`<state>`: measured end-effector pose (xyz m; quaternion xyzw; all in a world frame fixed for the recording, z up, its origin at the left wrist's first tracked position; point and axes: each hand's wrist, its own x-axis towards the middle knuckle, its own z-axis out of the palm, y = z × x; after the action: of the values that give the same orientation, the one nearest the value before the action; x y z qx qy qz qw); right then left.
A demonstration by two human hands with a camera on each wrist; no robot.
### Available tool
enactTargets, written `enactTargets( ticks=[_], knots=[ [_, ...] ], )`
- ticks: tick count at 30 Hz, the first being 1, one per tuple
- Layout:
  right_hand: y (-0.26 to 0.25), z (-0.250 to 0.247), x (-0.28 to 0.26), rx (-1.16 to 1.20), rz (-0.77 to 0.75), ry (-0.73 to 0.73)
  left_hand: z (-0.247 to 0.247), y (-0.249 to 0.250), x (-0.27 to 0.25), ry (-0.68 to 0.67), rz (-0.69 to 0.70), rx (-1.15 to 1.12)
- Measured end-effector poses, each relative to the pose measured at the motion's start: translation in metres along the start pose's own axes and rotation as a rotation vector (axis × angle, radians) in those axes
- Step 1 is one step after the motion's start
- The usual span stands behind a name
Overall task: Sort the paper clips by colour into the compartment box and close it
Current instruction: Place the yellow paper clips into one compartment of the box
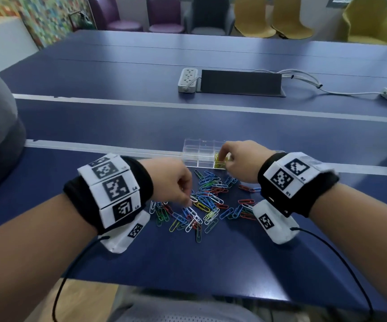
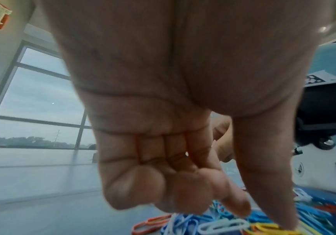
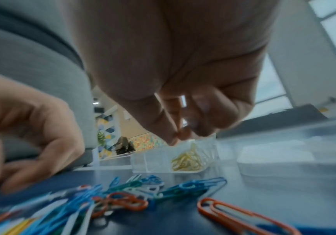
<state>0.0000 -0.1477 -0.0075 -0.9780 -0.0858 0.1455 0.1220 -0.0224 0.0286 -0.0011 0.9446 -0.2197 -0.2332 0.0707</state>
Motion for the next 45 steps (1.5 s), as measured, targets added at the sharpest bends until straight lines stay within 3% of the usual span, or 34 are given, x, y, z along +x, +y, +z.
enactTargets(
  ticks=[3, 8, 17, 25, 39, 45],
  knots=[
    [-0.013, 0.008, -0.012, -0.064, -0.132, 0.072, 0.006, -0.003, -0.009, -0.043, -0.046, 0.11],
    [-0.038, 0.019, -0.031, -0.095, -0.279, -0.117, 0.012, 0.005, -0.017, -0.1, -0.126, 0.241],
    [-0.04, 0.021, -0.027, -0.124, -0.291, -0.121, 0.016, 0.009, -0.022, -0.016, -0.08, 0.298],
    [-0.025, 0.01, -0.027, -0.016, -0.293, -0.07, 0.022, 0.003, -0.022, -0.06, -0.067, 0.229],
    [-0.016, 0.011, -0.034, 0.08, -0.281, -0.077, 0.012, 0.003, -0.017, 0.102, 0.076, -0.087],
    [-0.015, 0.016, -0.041, -0.074, -0.382, -0.124, 0.013, 0.016, -0.001, 0.102, 0.101, -0.039]
  ],
)
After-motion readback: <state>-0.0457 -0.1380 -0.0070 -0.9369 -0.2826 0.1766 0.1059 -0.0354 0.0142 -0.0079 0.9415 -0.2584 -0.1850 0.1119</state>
